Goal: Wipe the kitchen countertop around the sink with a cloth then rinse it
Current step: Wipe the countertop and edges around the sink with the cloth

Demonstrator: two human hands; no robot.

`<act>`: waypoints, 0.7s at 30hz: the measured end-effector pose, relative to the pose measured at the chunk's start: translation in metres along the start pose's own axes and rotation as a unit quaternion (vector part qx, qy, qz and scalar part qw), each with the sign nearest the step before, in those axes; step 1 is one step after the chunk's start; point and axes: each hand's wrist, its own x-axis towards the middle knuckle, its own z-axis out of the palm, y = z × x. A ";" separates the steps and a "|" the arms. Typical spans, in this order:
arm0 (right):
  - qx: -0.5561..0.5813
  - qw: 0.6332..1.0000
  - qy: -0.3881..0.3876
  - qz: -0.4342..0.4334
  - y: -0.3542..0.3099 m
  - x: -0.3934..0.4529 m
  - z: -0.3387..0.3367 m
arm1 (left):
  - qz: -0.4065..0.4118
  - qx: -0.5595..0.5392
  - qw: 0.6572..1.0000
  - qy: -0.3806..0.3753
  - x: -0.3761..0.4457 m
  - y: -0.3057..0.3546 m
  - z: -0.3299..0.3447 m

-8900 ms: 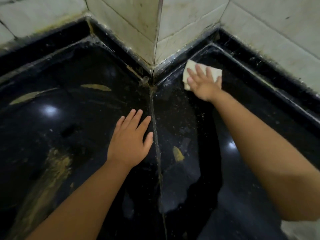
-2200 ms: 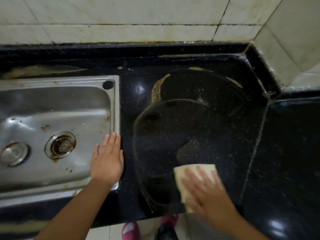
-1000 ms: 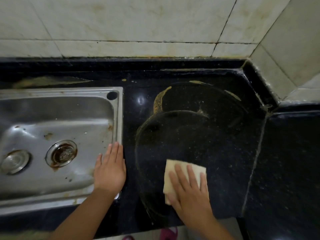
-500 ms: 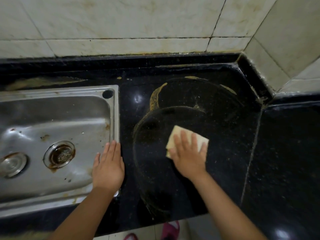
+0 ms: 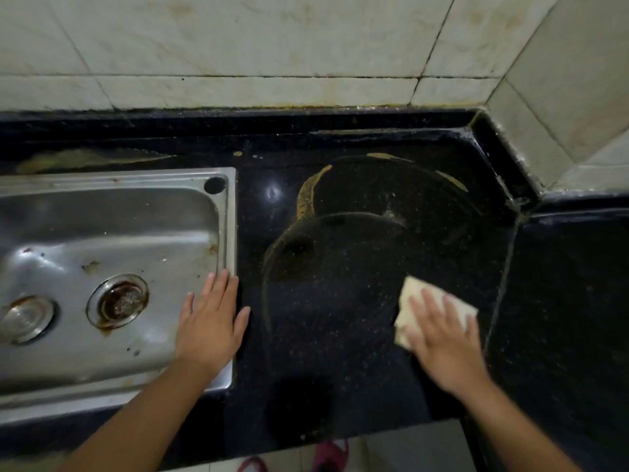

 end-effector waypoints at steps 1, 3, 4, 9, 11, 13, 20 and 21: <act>0.022 0.999 -0.023 0.043 0.011 0.023 -0.013 | 0.003 -0.014 1.000 0.009 0.004 0.000 -0.002; 0.106 0.983 -0.038 0.144 0.018 0.074 -0.033 | 0.001 -0.042 0.999 0.021 0.015 0.002 -0.005; 0.119 0.977 -0.039 0.174 0.012 0.100 -0.042 | -0.003 -0.049 0.999 0.020 0.021 0.003 -0.005; 0.144 0.984 -0.044 0.091 -0.076 0.208 -0.063 | -0.017 -0.023 1.000 0.009 0.039 0.009 0.001; 0.128 0.991 -0.045 -0.007 -0.124 0.222 -0.063 | -0.022 -0.038 0.998 0.041 0.042 0.009 0.002; 0.091 0.988 -0.050 -0.112 -0.162 0.216 -0.058 | -0.006 -0.038 0.996 0.083 0.052 0.004 0.002; 0.019 0.958 0.021 -0.284 -0.090 0.104 -0.008 | -0.014 -0.059 0.991 0.117 0.109 0.015 -0.025; 0.009 0.969 0.020 -0.247 -0.055 0.095 -0.002 | -0.001 -0.057 0.991 0.118 0.119 0.022 -0.028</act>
